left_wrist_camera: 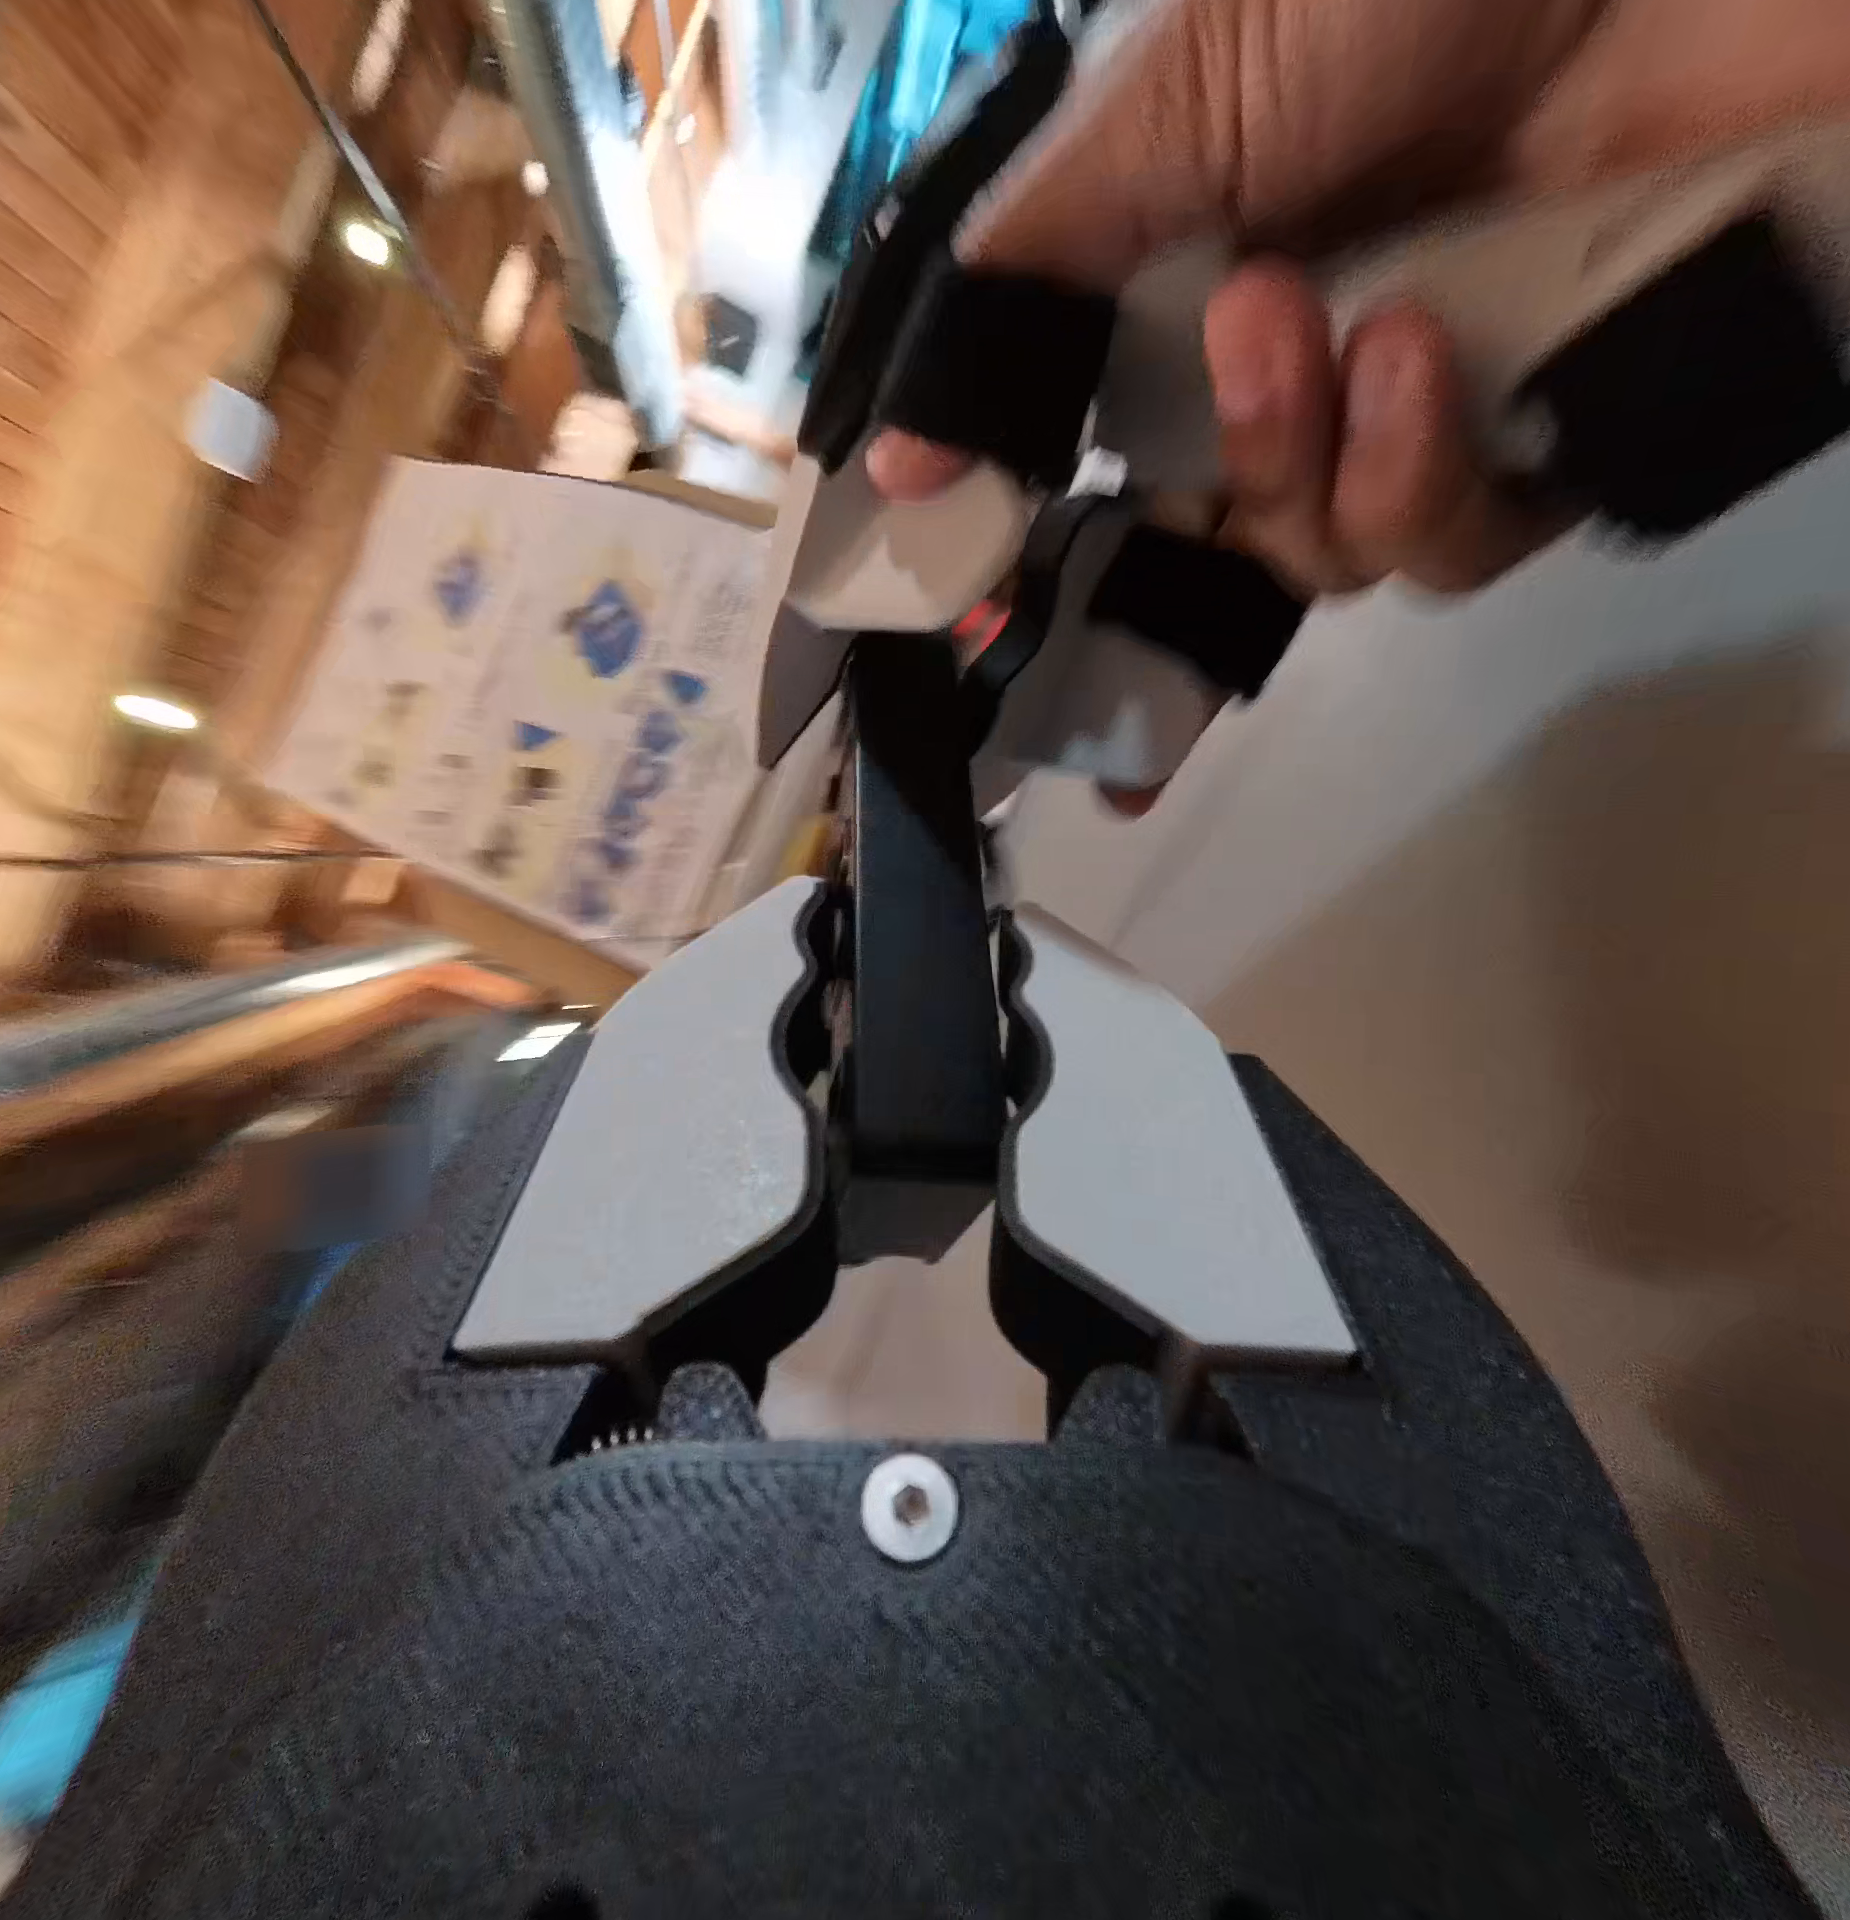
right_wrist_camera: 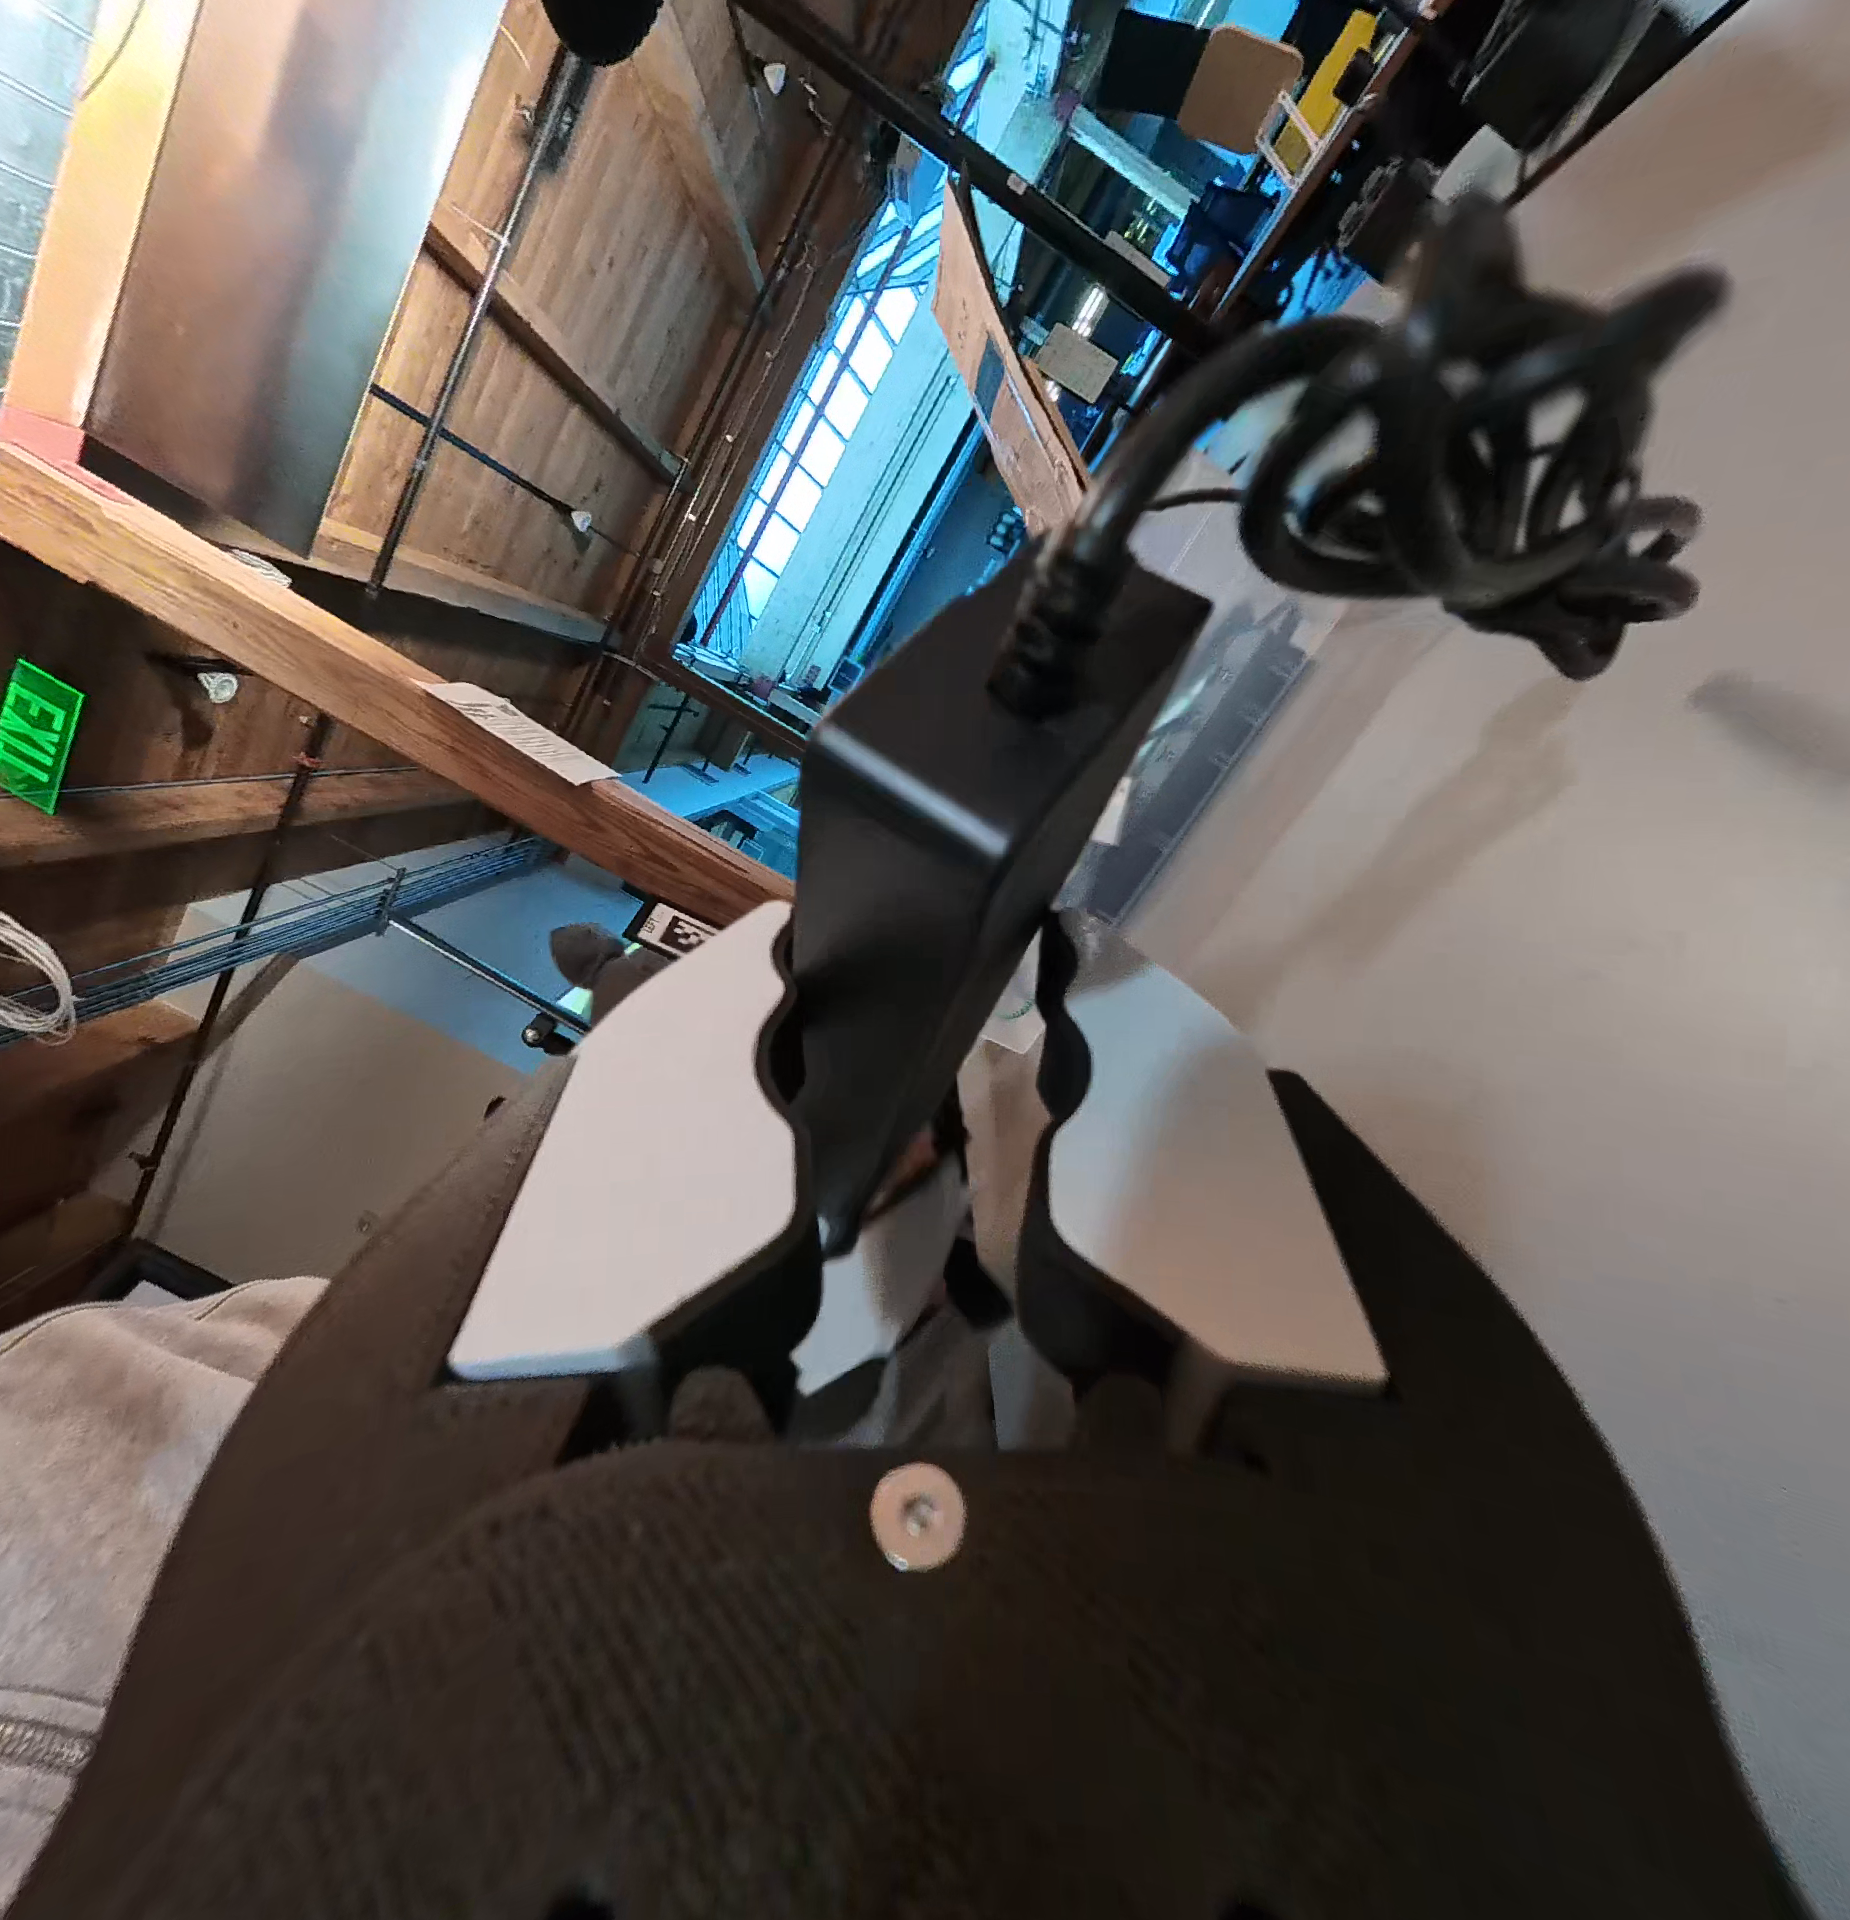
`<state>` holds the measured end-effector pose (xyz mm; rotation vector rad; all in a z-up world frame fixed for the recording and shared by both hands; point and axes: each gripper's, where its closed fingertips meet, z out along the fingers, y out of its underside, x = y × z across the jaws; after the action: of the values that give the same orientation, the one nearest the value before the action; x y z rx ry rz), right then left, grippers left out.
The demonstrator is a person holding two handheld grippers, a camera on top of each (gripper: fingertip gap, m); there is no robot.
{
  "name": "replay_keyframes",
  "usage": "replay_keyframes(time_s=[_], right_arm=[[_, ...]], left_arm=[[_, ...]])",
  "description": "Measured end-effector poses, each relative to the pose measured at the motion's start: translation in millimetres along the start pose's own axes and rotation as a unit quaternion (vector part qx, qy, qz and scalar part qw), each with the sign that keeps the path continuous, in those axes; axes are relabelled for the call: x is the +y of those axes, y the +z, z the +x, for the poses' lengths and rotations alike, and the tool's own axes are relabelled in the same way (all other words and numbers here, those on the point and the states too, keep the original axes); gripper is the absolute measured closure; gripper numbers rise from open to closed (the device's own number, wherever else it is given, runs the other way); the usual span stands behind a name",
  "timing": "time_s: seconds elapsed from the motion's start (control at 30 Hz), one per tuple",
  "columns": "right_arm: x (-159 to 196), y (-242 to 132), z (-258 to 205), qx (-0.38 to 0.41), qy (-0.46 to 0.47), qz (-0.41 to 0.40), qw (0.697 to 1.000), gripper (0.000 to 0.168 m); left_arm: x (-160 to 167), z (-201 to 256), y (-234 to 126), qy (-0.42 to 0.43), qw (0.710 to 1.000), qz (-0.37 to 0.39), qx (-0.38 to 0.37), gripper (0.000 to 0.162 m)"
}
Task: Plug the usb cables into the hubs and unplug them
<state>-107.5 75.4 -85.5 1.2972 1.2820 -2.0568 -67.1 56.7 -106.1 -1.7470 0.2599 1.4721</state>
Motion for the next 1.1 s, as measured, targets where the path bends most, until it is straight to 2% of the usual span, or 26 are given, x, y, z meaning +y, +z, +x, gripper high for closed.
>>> replay_keyframes(time_s=[0.03,0.07,0.17,0.23,0.3,0.37,0.5,0.53,0.6,0.7,0.77,0.93,1.1], right_arm=[[-1.0,-0.9,0.5,-0.003,0.0,-0.002,1.0,0.127],[-3.7,-2.9,2.3,0.0,-0.002,-0.001,1.0,0.138],[-16.3,-11.5,3.9,-0.005,-0.018,0.003,1.0,0.141],[-21.7,-16.4,3.6,-0.006,-0.038,-0.013,0.999,0.142],[-22.0,-18.9,5.3,0.003,-0.065,-0.043,0.997,0.142],[-17.1,-18.8,5.1,0.006,-0.089,-0.076,0.993,0.141],[-3.4,-14.3,-5.8,-0.037,-0.083,-0.12,0.989,0.142],[-2.2,-13.1,-9.2,-0.052,-0.074,-0.119,0.989,0.142],[0.4,-11.5,-15.1,-0.079,-0.057,-0.122,0.988,0.142],[4.7,-10.1,-20.4,-0.098,-0.048,-0.129,0.986,0.142],[6.8,-9.3,-22.3,-0.104,-0.044,-0.132,0.985,0.142],[16.3,-6.3,-23.4,-0.103,-0.04,-0.151,0.982,0.142],[16.3,-3.0,-19.5,-0.082,-0.051,-0.143,0.985,0.142]], left_arm=[[-5.5,6.7,-1.7,-0.074,0.996,0.023,0.038,0.122],[-10.8,8.6,-3.5,-0.149,0.986,0.042,0.066,0.114],[-13.2,-1.4,-3.6,-0.321,0.938,0.061,0.112,0.094],[-6.4,-12.7,-2.6,-0.407,0.903,0.066,0.119,0.089],[0.1,-15.1,-1.7,-0.492,0.855,0.067,0.15,0.091],[0.5,-4.5,-1.0,-0.585,0.777,0.057,0.225,0.088],[-4.9,6.4,-0.7,-0.746,0.572,0.038,0.339,0.068],[-6.9,5.7,-2.2,-0.764,0.537,0.043,0.355,0.068],[-13.0,6.8,-7.3,-0.777,0.491,0.055,0.391,0.075],[-26.1,10.8,-16.3,-0.775,0.445,0.072,0.442,0.09],[-31.9,12.6,-19.4,-0.776,0.427,0.08,0.458,0.104],[-33.3,16.2,-19.6,-0.775,0.422,0.081,0.463,0.135],[-31.0,20.2,-17.9,-0.767,0.443,0.07,0.458,0.136]])
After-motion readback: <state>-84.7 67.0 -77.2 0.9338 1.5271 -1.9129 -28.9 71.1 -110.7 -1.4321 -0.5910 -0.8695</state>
